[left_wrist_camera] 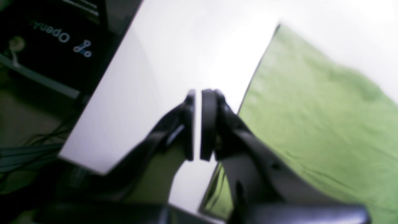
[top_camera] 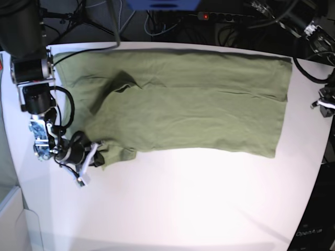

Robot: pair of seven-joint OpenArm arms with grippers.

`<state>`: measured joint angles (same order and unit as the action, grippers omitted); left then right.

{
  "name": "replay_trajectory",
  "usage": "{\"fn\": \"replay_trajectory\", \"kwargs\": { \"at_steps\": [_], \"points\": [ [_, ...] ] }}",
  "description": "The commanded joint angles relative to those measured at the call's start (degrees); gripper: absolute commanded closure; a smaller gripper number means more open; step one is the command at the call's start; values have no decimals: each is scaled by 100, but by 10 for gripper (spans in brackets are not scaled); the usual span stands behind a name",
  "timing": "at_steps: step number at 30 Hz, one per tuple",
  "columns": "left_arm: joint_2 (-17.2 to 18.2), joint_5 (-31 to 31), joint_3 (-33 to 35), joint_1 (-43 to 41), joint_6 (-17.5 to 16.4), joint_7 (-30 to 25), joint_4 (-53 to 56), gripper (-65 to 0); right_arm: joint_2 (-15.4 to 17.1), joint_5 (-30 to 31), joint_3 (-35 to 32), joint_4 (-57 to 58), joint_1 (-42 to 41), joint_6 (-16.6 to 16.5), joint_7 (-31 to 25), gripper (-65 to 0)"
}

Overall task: Fold the T-shirt properly
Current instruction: 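Move the left gripper to the other hem corner and grasp it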

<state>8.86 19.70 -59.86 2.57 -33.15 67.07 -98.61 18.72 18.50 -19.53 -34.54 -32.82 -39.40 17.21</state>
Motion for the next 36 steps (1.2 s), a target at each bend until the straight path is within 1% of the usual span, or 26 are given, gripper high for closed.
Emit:
{"fn": "replay_trajectory", "kwargs": {
  "at_steps": [1, 3, 6, 7, 9, 14, 17, 23, 26, 29, 32, 36],
  "points": [
    [164, 100, 12, 187, -13, -109, 45, -48, 58, 71, 14, -93, -160, -38, -108, -12],
    [322, 100, 135, 512, -4, -135, 467, -124, 58, 71, 14, -93, -151, -38, -108, -12],
    [437, 100, 223, 961, -4, -188, 1056, -275, 58, 71, 14, -93, -151, -38, -90, -12],
    [463, 100, 240, 1066, -4, -276, 1223, -312, 58, 71, 14, -93, -151, -38, -73, -12],
    [490, 100, 408, 1224, 5, -505, 1514, -351, 58, 71, 23, -84, -142, -38, -64, -10],
    [674, 91, 1418, 1506, 5, -1182, 2507, -352, 40, 71, 14, -84, -54, -38, -64, -10],
    [744, 91, 1717, 1550, 5, -1709, 3201, -352, 40, 71, 14, -84, -46, -38, -55, -10],
    [744, 100, 1753, 1594, 14, -2421, 3931, -352, 66, 71, 14, -84, -37, -38, -55, -10],
    [762, 82, 1753, 1655, 14, -2562, 4204, -352, 66, 71, 14, -84, -37, -38, -47, -10],
    [832, -208, 1753, 1761, 14, -2729, 4520, -354, 66, 71, 14, -84, -37, -38, -47, -10],
    [824, -551, 1753, 1937, 14, -2913, 4784, -354, 66, 71, 14, -84, -37, -38, -47, -10],
    [824, -832, 1753, 2139, 5, -3063, 5127, -355, 66, 71, 14, -84, -37, -38, -47, -10]
  ]
}}
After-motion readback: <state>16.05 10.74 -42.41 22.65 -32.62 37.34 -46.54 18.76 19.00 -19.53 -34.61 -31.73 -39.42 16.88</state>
